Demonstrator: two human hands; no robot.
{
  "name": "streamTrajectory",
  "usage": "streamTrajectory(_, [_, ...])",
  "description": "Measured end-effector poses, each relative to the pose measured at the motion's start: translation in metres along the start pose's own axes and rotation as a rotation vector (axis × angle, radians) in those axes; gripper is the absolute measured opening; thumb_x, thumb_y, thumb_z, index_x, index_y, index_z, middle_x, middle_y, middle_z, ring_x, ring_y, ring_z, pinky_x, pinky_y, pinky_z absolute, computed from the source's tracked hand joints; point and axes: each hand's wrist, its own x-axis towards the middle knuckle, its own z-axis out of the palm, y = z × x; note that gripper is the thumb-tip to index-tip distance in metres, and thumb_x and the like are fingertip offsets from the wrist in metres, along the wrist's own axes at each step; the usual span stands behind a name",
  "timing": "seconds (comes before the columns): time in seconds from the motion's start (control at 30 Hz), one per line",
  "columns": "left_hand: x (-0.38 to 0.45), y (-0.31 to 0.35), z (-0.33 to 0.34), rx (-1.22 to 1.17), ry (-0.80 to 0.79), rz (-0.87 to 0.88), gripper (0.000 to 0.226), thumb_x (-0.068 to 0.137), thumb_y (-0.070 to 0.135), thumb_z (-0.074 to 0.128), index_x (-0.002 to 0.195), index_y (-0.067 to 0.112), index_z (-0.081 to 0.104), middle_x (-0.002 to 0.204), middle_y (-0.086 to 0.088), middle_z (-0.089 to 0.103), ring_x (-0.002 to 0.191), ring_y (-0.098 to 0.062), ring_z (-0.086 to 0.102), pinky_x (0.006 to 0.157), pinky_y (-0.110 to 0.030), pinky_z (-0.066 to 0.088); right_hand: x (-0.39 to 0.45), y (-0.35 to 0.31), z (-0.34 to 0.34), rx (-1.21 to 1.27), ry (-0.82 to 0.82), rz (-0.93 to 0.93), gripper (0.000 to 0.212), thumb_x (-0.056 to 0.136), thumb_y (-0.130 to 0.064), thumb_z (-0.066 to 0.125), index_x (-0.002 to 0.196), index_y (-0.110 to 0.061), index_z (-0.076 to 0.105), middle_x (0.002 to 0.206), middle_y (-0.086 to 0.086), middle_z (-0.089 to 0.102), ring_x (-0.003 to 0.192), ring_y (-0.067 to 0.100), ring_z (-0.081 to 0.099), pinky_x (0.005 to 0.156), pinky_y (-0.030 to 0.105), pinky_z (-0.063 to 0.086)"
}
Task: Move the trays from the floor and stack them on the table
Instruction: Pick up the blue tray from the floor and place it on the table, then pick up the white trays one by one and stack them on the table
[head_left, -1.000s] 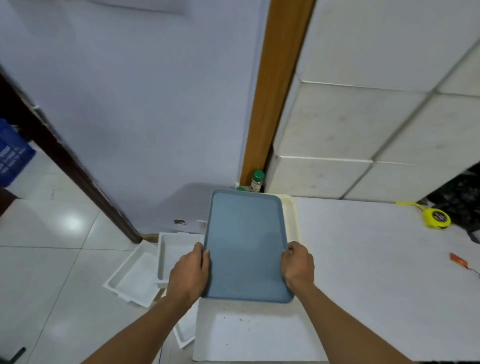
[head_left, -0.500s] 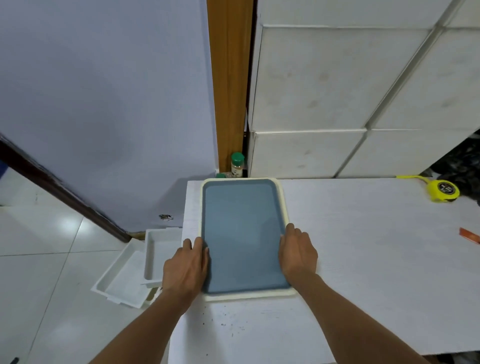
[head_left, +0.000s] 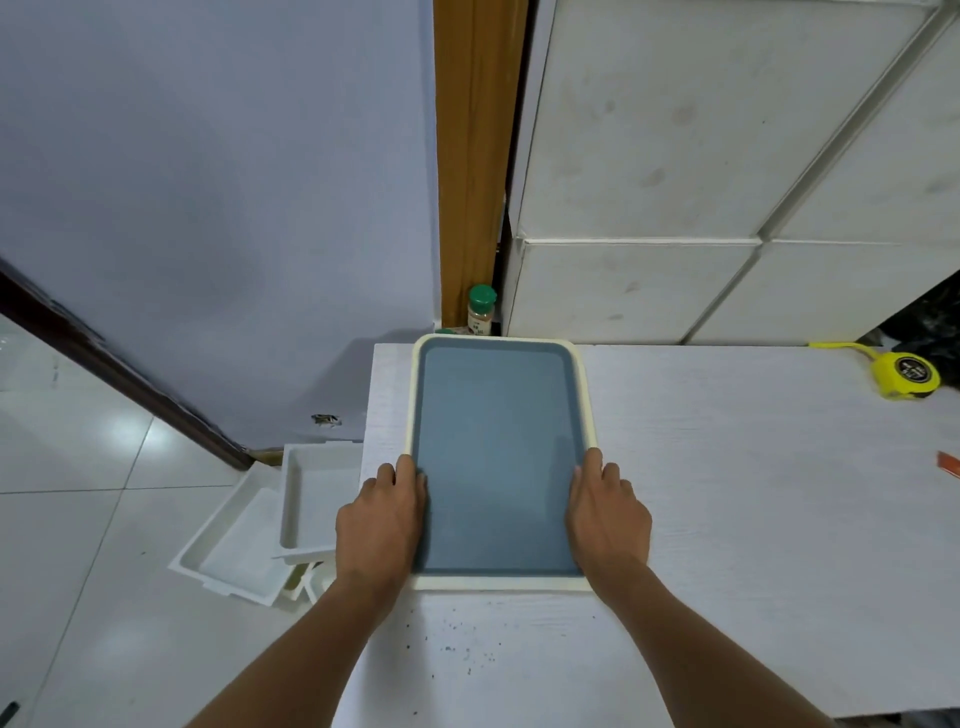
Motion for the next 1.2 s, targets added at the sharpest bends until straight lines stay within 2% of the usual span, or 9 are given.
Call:
streamTrajectory(0.13, [0.0,-0.001,0.009,-0.07,0.006,-0.032,0.021,0.102,0.031,0.03,0.096,0.016,0.043,0.079,-0.002,0.061,0.061,-0.025,0.062,0.049,-0.032,0.042,0.0,-0.001,0.014,0.004,0.077,-0.001,0.015,0.093,-0.019,0.055,0.096,-0.005,0.053,0.065,0.01,0.058,0.045,0.027,0.054,0.039,0.026,0.029])
streamTrajectory(0.27, [0.0,-0.004,0.007,-0.074,-0.005,-0.004,0.008,0.099,0.024,0.04,0.101,0.016,0.042,0.078,-0.001,0.061,0.06,-0.026,0.063,0.049,-0.031,0.04,0.001,0.001,0.015,0.019,0.068,0.0,0.025,0.101,-0.027,0.032,0.101,-0.006,0.046,0.074,0.008,0.057,0.052,0.023,0.049,0.042,0.028,0.031])
streamTrajectory(0.37, [-0.001,-0.01,0.006,-0.096,-0.017,0.032,0.01,0.1,0.025,0.038,0.104,0.017,0.042,0.082,-0.001,0.063,0.062,-0.025,0.064,0.055,-0.035,0.055,-0.001,-0.001,0.013,0.034,0.116,0.004,0.019,0.098,-0.021,0.042,0.089,-0.006,0.048,0.072,0.008,0.055,0.057,0.023,0.053,0.041,0.027,0.031])
streamTrajectory(0.5, [-0.004,-0.015,0.002,-0.109,0.023,0.073,0.019,0.1,0.031,0.036,0.1,0.015,0.047,0.079,-0.003,0.064,0.061,-0.026,0.065,0.054,-0.037,0.057,-0.004,-0.001,0.009,-0.011,0.187,0.017,0.016,0.093,-0.018,0.053,0.087,-0.003,0.051,0.08,0.016,0.054,0.067,0.027,0.054,0.041,0.031,0.039])
streamTrajectory(0.67, [-0.006,-0.017,0.0,-0.089,0.026,0.041,0.017,0.098,0.033,0.042,0.093,0.017,0.047,0.065,0.001,0.06,0.05,-0.021,0.061,0.044,-0.028,0.049,0.001,-0.028,-0.008,-0.071,0.25,0.073,0.03,0.093,-0.028,0.042,0.101,-0.001,0.053,0.097,0.02,0.057,0.086,0.035,0.054,0.076,0.046,0.044])
streamTrajectory(0.77, [-0.009,-0.014,0.0,-0.111,0.013,0.024,0.012,0.092,0.028,0.053,0.091,0.016,0.05,0.052,0.002,0.057,0.037,-0.02,0.055,0.037,-0.024,0.036,0.006,-0.068,-0.021,0.016,0.302,-0.032,0.025,0.093,-0.026,0.043,0.103,-0.006,0.055,0.102,0.017,0.057,0.091,0.034,0.053,0.085,0.047,0.042])
streamTrajectory(0.9, [-0.012,-0.027,-0.001,-0.163,0.066,-0.075,0.019,0.093,0.03,0.047,0.08,0.017,0.052,0.047,0.004,0.049,0.035,-0.017,0.045,0.04,-0.022,0.03,0.007,-0.137,-0.029,0.062,0.306,-0.153,0.024,0.094,-0.027,0.039,0.1,-0.011,0.057,0.099,0.01,0.058,0.091,0.028,0.053,0.087,0.043,0.039])
streamTrajectory(1.07, [-0.003,-0.117,0.004,-0.176,-0.021,-0.321,0.028,0.098,0.028,0.033,0.091,0.012,0.054,0.068,-0.005,0.057,0.057,-0.025,0.053,0.055,-0.03,0.032,-0.006,-0.232,-0.024,0.252,0.337,-0.299,0.021,0.093,-0.021,0.041,0.096,-0.013,0.06,0.092,0.007,0.059,0.085,0.026,0.053,0.083,0.04,0.034])
streamTrajectory(1.2, [-0.005,-0.219,0.044,-0.193,-0.159,-0.486,0.026,0.093,0.023,0.038,0.103,0.004,0.052,0.105,-0.018,0.056,0.097,-0.036,0.057,0.071,-0.041,0.045,-0.029,-0.313,0.002,0.384,0.248,-0.469,0.021,0.09,-0.021,0.041,0.096,-0.014,0.059,0.093,0.004,0.06,0.087,0.025,0.052,0.083,0.039,0.034])
